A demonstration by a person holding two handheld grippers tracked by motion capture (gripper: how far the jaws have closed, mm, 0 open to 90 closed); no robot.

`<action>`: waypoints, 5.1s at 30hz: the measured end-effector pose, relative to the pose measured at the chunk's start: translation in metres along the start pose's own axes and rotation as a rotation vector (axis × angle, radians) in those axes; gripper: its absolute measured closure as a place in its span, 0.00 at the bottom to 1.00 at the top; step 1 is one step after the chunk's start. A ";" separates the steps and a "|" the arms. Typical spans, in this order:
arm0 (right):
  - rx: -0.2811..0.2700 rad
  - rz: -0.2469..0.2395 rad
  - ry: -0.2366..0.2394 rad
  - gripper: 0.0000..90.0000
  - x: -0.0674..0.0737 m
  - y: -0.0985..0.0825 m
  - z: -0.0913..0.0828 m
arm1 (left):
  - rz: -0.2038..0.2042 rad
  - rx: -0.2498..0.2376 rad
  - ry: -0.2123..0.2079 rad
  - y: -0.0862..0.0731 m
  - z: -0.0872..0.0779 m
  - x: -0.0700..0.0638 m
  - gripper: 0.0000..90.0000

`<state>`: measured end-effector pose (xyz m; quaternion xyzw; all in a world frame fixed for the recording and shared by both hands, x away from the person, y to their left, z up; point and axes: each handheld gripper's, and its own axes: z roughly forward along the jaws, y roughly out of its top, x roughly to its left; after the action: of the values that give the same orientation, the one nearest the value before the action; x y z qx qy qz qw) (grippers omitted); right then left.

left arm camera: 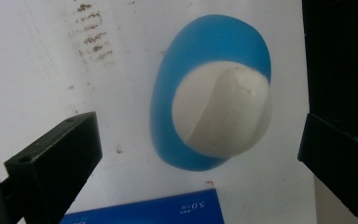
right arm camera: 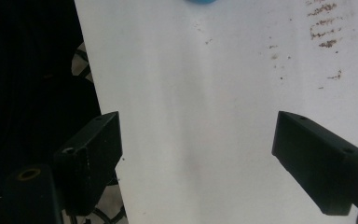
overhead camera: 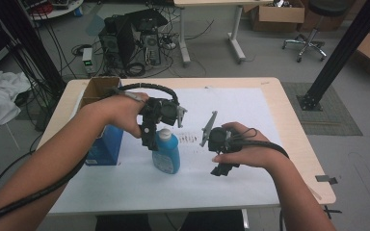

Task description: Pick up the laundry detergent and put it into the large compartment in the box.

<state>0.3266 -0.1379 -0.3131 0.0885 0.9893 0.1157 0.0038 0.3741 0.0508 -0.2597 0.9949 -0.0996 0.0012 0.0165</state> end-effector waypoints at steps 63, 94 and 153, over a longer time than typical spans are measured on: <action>-0.001 0.024 0.001 0.18 -0.001 -0.006 0.002 | 0.074 0.017 0.039 0.007 0.036 -0.004 0.17; -0.009 0.038 0.000 0.18 -0.001 -0.010 0.001 | 0.093 0.026 0.028 0.008 0.039 -0.006 0.36; -0.029 -0.002 0.002 0.17 0.000 -0.003 0.001 | -0.543 0.010 0.034 -0.008 -0.084 0.008 0.45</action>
<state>0.3259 -0.1400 -0.3149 0.0872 0.9877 0.1300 0.0041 0.3840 0.0594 -0.1759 0.9851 0.1711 0.0139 0.0129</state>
